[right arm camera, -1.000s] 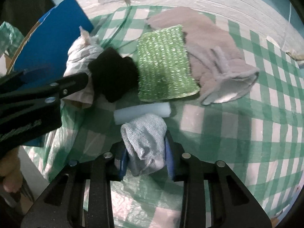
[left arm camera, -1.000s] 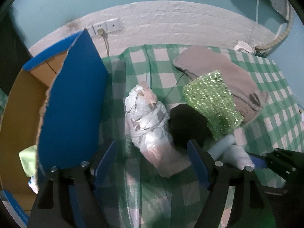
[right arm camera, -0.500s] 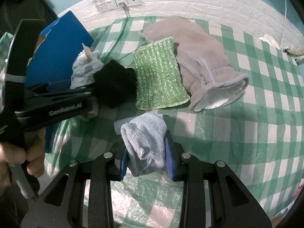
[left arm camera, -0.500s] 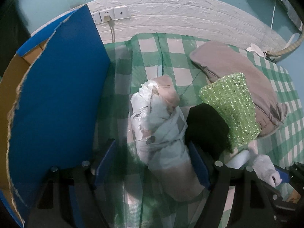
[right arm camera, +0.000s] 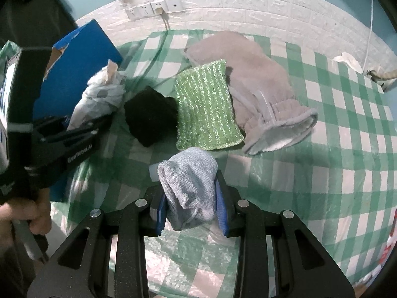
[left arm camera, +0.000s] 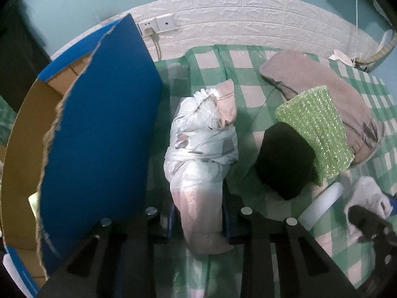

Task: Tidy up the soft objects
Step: 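Grasp the white plastic-wrapped bundle with the left tool while the right tool holds the grey sock, then carry the white bundle and grey sock over the cardboard box with both tools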

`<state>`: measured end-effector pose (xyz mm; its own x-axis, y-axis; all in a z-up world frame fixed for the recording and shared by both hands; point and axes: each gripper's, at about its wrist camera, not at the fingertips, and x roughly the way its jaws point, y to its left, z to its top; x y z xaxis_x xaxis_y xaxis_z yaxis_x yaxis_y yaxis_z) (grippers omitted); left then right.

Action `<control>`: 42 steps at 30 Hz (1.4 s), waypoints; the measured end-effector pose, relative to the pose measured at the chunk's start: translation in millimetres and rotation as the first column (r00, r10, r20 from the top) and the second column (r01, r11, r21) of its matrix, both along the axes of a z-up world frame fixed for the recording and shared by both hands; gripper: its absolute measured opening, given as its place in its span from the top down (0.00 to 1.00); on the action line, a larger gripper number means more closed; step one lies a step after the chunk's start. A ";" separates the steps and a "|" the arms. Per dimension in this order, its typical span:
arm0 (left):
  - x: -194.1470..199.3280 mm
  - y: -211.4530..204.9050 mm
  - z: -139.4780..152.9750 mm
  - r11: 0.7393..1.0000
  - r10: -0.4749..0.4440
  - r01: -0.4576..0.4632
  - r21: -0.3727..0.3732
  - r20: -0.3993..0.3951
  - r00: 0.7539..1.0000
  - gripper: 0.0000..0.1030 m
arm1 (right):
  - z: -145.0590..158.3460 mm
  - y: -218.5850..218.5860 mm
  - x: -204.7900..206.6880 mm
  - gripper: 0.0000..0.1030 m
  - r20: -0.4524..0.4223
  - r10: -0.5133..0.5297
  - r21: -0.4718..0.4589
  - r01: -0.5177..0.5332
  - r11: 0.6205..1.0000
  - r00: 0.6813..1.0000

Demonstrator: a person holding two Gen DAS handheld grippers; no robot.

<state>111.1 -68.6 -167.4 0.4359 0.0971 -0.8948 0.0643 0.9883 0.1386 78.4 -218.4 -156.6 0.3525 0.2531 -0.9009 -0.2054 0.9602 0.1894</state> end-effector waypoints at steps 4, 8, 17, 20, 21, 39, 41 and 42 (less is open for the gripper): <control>-9.2 6.0 9.7 1.000 0.007 -0.007 -0.008 0.026 1.000 0.74 | 6.6 2.9 -3.0 0.69 0.018 0.004 -0.006 -0.004 1.000 1.000; -13.8 11.0 21.1 1.000 0.007 -0.006 -0.019 0.052 0.999 0.74 | 14.2 3.4 -7.9 0.69 0.036 0.004 -0.009 -0.003 1.000 0.999; -30.2 12.8 44.9 0.999 -0.021 0.024 -0.021 0.097 0.995 0.74 | 36.5 4.8 -14.3 0.69 0.081 0.000 -0.031 0.002 1.000 0.997; -36.8 13.6 52.3 0.999 -0.030 0.032 -0.023 0.106 0.994 0.74 | 44.8 5.2 -14.7 0.69 0.099 -0.001 -0.036 0.005 0.999 0.995; -38.2 13.8 54.5 0.999 -0.032 0.034 -0.023 0.110 0.993 0.74 | 47.1 4.6 -14.7 0.69 0.104 -0.001 -0.037 0.005 0.999 0.995; -76.5 33.5 105.8 1.000 -0.029 0.028 0.009 0.208 0.978 0.74 | 90.6 37.9 -17.4 0.69 0.193 0.051 -0.043 -0.044 0.998 0.980; -79.4 39.9 109.8 1.000 -0.018 0.017 0.008 0.215 0.977 0.74 | 95.6 44.3 -17.4 0.69 0.203 0.062 -0.044 -0.054 0.998 0.977; -81.7 42.8 111.8 1.000 -0.014 0.012 0.009 0.219 0.976 0.74 | 98.0 48.1 -17.0 0.69 0.207 0.067 -0.044 -0.059 0.997 0.976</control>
